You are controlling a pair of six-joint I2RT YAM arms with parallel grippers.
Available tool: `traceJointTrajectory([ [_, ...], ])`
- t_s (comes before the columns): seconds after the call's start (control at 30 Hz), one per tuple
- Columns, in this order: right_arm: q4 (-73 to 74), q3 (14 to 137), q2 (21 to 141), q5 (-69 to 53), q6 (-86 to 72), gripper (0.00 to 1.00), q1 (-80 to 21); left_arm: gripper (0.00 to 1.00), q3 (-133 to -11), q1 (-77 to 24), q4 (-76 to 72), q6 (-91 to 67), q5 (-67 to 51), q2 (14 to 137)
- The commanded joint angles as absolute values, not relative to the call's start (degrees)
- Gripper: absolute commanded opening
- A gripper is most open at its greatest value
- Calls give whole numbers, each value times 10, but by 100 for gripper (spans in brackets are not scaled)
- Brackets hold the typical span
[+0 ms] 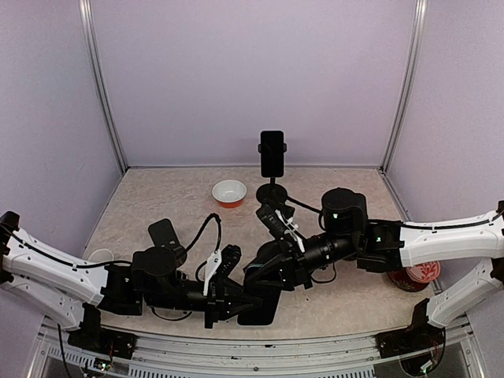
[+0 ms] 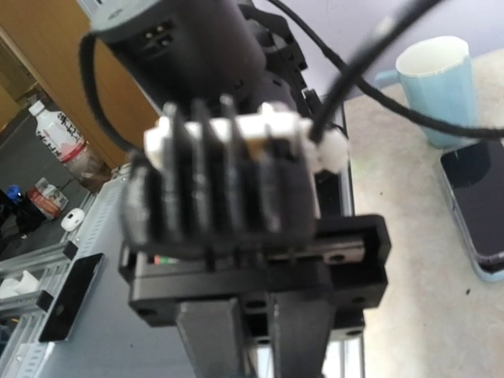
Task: Place the phone on the phone stand
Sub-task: Pass from the left arm to the right, then move the phone stand to the center of the board.
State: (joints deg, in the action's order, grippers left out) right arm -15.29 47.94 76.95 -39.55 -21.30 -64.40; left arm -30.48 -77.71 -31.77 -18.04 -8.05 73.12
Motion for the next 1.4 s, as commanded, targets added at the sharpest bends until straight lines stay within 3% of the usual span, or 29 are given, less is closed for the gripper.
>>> traceJointTrajectory([
  [0.0, -180, 494, 768, -399, -217, 29, -650, 0, -324, -776, -363, -185, -77, 727],
  [0.13, -181, 496, 776, -409, -219, 14, -650, 0, -323, -776, -363, -186, -75, 726],
  [0.2, -182, 496, 780, -413, -221, 0, -650, 0, -323, -776, -363, -186, -73, 725],
  [0.3, -175, 497, 779, -414, -219, 0, -650, 2, -323, -776, -360, -187, -67, 722],
  [0.37, -155, 501, 770, -405, -207, 0, -650, 10, -323, -773, -357, -188, -66, 720],
  [0.5, -93, 507, 728, -334, -178, 0, -646, 47, -322, -772, -345, -184, -57, 712],
  [0.6, -69, 500, 687, -306, -176, 0, -627, 65, -319, -766, -337, -181, -44, 704],
  [0.8, -42, 483, 636, -269, -172, 0, -600, 83, -315, -727, -335, -192, -32, 702],
  [0.9, -30, 476, 618, -230, -171, 0, -592, 97, -321, -696, -322, -190, -21, 707],
  [1.37, 32, 449, 490, 71, -208, 0, -563, 99, -399, -600, -318, -177, -59, 791],
])
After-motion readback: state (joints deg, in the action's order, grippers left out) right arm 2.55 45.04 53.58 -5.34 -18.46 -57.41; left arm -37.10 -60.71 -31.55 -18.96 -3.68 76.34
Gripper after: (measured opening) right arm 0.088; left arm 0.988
